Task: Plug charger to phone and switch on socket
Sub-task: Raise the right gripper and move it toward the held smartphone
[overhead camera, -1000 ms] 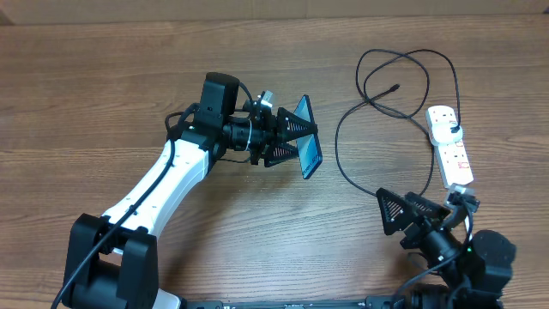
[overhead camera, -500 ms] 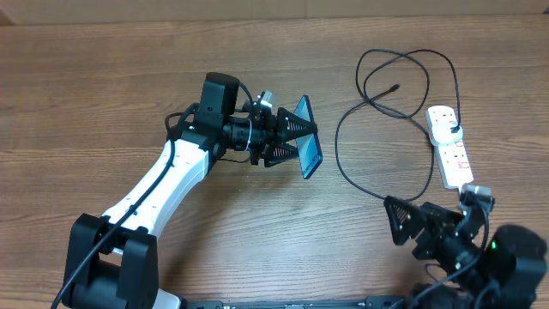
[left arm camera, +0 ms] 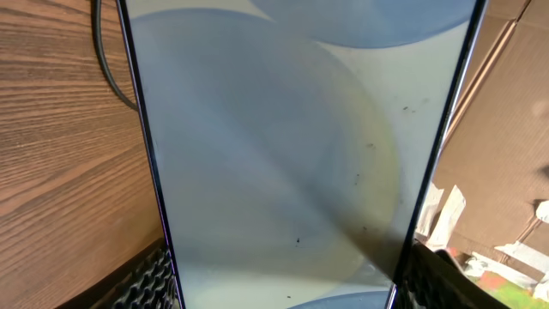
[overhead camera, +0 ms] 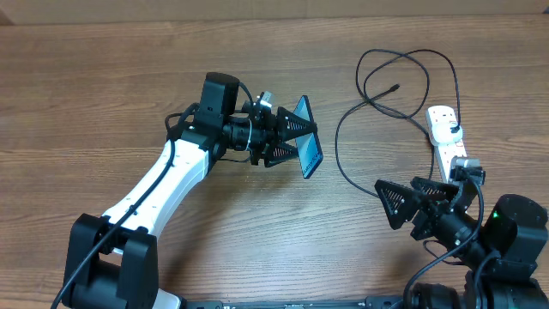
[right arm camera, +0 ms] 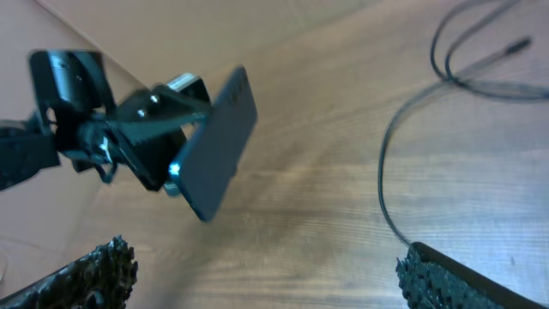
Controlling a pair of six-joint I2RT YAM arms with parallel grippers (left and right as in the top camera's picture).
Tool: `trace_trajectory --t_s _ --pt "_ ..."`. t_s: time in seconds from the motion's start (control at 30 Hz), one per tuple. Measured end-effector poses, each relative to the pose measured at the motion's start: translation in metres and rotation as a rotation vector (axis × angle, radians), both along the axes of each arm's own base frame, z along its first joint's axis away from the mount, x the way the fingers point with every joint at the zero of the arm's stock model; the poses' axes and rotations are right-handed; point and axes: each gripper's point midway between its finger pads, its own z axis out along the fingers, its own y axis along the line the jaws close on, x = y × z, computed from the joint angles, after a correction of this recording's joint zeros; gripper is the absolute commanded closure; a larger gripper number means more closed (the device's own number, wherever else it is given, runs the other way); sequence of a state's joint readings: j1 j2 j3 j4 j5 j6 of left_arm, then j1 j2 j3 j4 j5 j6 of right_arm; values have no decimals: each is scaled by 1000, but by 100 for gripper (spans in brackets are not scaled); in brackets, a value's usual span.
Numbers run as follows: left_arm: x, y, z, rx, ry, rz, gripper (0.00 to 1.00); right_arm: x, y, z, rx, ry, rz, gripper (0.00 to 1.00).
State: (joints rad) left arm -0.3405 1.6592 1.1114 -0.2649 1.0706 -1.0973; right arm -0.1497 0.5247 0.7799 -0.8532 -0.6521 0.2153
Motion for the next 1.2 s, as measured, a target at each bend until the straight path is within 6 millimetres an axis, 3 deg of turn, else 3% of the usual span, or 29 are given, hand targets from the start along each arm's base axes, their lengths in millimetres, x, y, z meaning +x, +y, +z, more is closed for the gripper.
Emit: trace_trajectory --t_s 0.33,0.63,0.73,0.87,1.03,1.13,1.2 --pt "2 1 -1 9 -2 10 75 32 -5 41 21 -175 -29 1" --pt "2 1 -2 10 0 11 74 67 9 24 -48 100 -35 1" --pt "2 1 -2 10 0 11 74 63 16 33 -141 157 -43 0" --pt "2 1 -1 9 0 11 74 42 21 41 -248 187 -37 0" --pt "2 1 -1 9 0 11 74 1 18 18 -336 323 -44 0" --pt "2 1 -2 10 0 11 74 -9 21 13 -327 354 -57 0" --pt "2 1 -1 9 0 11 74 -9 34 11 -293 333 -49 0"
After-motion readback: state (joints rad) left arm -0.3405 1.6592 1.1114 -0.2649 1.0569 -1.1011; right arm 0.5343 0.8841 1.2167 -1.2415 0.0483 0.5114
